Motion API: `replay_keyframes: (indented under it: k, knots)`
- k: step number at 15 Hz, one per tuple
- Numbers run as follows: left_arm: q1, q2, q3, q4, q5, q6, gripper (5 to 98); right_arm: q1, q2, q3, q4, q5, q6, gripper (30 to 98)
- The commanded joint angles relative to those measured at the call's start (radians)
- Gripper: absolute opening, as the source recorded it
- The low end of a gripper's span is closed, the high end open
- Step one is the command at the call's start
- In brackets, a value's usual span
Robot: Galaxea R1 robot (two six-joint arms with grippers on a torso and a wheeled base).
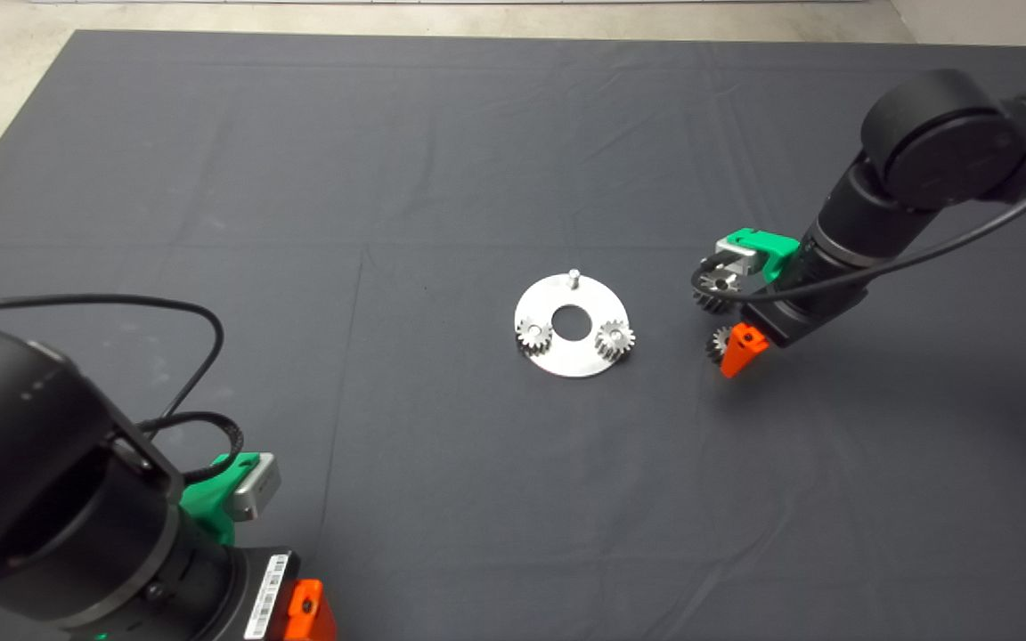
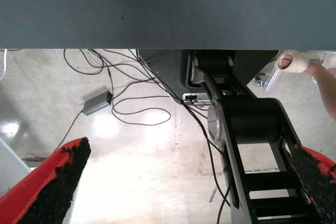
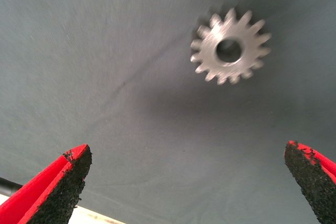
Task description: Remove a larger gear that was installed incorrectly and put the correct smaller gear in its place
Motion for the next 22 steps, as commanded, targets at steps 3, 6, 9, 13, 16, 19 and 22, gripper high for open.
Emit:
replay_keyframes:
  k: [3,6,9,13,16,19,22]
  knots:
    - [-0.005,-0.001,0.013,-0.019,0.002,-0.005,98.1,-0.048,-0.002,0.010,-0.187,-0.097,0.004,97.0]
    - [-0.005,-0.001,0.013,-0.018,0.002,-0.005,98.1,-0.052,-0.005,0.010,-0.227,-0.097,0.003,97.0]
    - [-0.005,-0.001,0.013,-0.018,0.002,-0.007,98.1,-0.066,-0.003,0.010,-0.262,-0.097,0.003,97.0]
    - [-0.005,-0.001,0.013,-0.018,0.002,-0.007,98.1,-0.068,0.000,0.010,-0.299,-0.096,0.004,97.0]
    - [-0.005,-0.001,0.013,-0.018,0.002,-0.007,98.1,-0.085,0.008,0.007,-0.301,-0.096,0.004,97.0]
    - [-0.005,-0.001,0.013,-0.018,0.002,-0.007,98.1,-0.086,0.012,0.005,-0.309,-0.092,0.004,97.0]
    - [-0.003,-0.001,0.013,-0.018,0.002,-0.007,98.1,-0.086,0.014,-0.002,-0.309,-0.089,0.001,97.0]
